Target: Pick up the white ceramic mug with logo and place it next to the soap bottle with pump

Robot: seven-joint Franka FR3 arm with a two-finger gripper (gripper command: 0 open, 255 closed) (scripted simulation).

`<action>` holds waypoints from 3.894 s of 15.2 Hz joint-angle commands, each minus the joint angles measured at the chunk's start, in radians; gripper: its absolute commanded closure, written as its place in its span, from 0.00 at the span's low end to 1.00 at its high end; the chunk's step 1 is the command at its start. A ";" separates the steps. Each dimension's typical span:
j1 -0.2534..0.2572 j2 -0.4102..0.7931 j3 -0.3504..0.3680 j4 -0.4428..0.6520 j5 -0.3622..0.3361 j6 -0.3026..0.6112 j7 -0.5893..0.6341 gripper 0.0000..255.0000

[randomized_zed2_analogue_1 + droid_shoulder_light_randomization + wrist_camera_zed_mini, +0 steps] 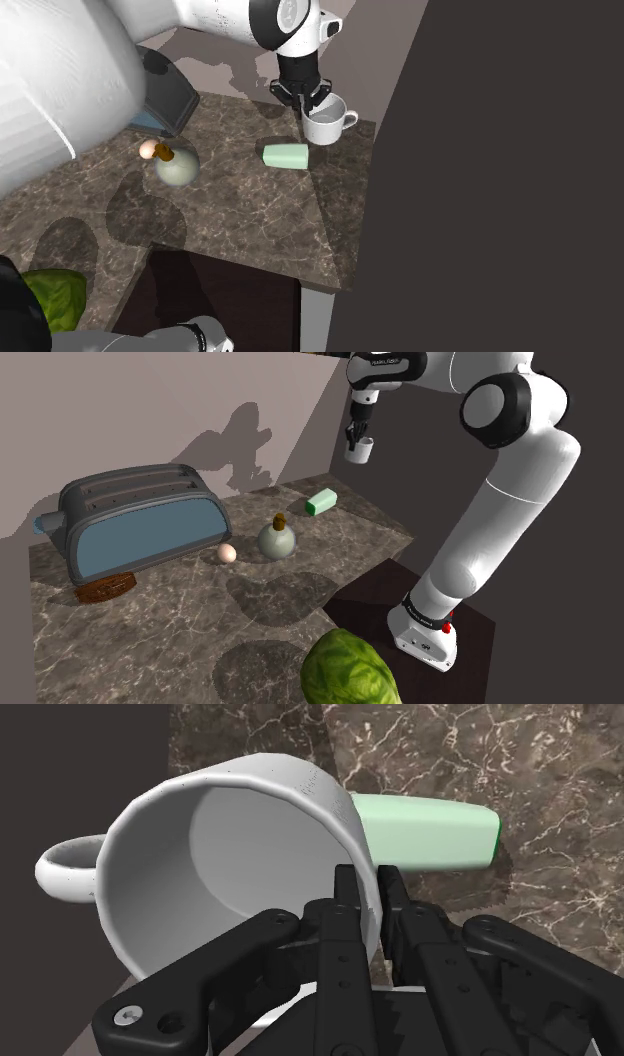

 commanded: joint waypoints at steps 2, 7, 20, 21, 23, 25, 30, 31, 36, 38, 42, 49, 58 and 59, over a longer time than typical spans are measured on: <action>0.034 -0.105 0.028 -0.117 -0.038 0.014 0.073 1.00; 0.072 -0.268 0.088 -0.289 -0.079 0.022 0.190 1.00; 0.157 -0.604 0.294 -0.596 -0.049 -0.028 0.475 1.00; 0.157 -0.603 0.293 -0.609 -0.050 -0.014 0.475 1.00; 0.157 -0.600 0.292 -0.634 -0.051 0.013 0.477 1.00; 0.156 -0.597 0.291 -0.658 -0.052 0.041 0.478 1.00; 0.155 -0.584 0.288 -0.716 -0.055 0.112 0.481 1.00; 0.155 -0.580 0.287 -0.727 -0.055 0.126 0.482 1.00; 0.154 -0.559 0.284 -0.779 -0.058 0.200 0.485 1.00; 0.154 -0.548 0.282 -0.799 -0.060 0.230 0.486 1.00; 0.153 -0.523 0.280 -0.835 -0.062 0.291 0.488 1.00; 0.152 -0.467 0.275 -0.891 -0.067 0.403 0.493 1.00; 0.151 -0.371 0.269 -0.947 -0.072 0.555 0.498 1.00; 0.151 -0.358 0.268 -0.952 -0.073 0.572 0.499 1.00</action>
